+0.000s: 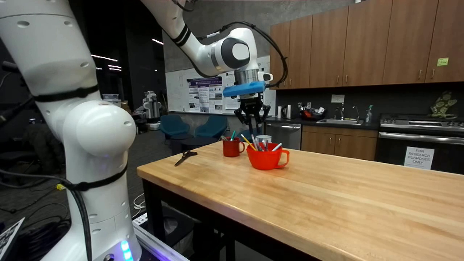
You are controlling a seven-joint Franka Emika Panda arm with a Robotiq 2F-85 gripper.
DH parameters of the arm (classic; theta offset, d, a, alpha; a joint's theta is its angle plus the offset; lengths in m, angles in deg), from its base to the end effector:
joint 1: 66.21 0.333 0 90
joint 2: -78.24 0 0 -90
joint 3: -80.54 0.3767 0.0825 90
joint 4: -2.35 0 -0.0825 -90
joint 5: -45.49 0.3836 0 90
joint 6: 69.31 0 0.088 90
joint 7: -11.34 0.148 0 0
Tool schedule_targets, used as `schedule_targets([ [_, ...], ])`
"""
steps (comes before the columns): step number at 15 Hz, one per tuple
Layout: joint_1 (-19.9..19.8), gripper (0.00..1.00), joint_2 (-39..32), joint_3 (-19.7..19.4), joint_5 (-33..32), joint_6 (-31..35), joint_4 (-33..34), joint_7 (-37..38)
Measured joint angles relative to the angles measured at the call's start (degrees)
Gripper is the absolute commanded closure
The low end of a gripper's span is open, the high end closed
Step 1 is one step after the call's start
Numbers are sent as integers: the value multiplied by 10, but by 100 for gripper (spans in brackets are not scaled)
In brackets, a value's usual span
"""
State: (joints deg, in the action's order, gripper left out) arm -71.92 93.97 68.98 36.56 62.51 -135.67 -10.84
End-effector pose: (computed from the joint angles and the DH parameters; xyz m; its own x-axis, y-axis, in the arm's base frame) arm 0.4341 -0.1464 0.4489 0.9749 0.1886 0.1181 0.1729 -0.9762 0.1312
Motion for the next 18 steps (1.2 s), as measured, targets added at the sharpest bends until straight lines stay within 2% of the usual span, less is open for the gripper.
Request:
schedule_targets([
  [5, 7, 6, 4, 23, 2, 0, 16, 6],
  [6, 11, 2, 5, 28, 3, 0, 17, 6],
  [11, 41, 0, 7, 49, 15, 15, 16, 4],
  [18, 75, 0, 18, 68, 42, 90, -34, 4],
])
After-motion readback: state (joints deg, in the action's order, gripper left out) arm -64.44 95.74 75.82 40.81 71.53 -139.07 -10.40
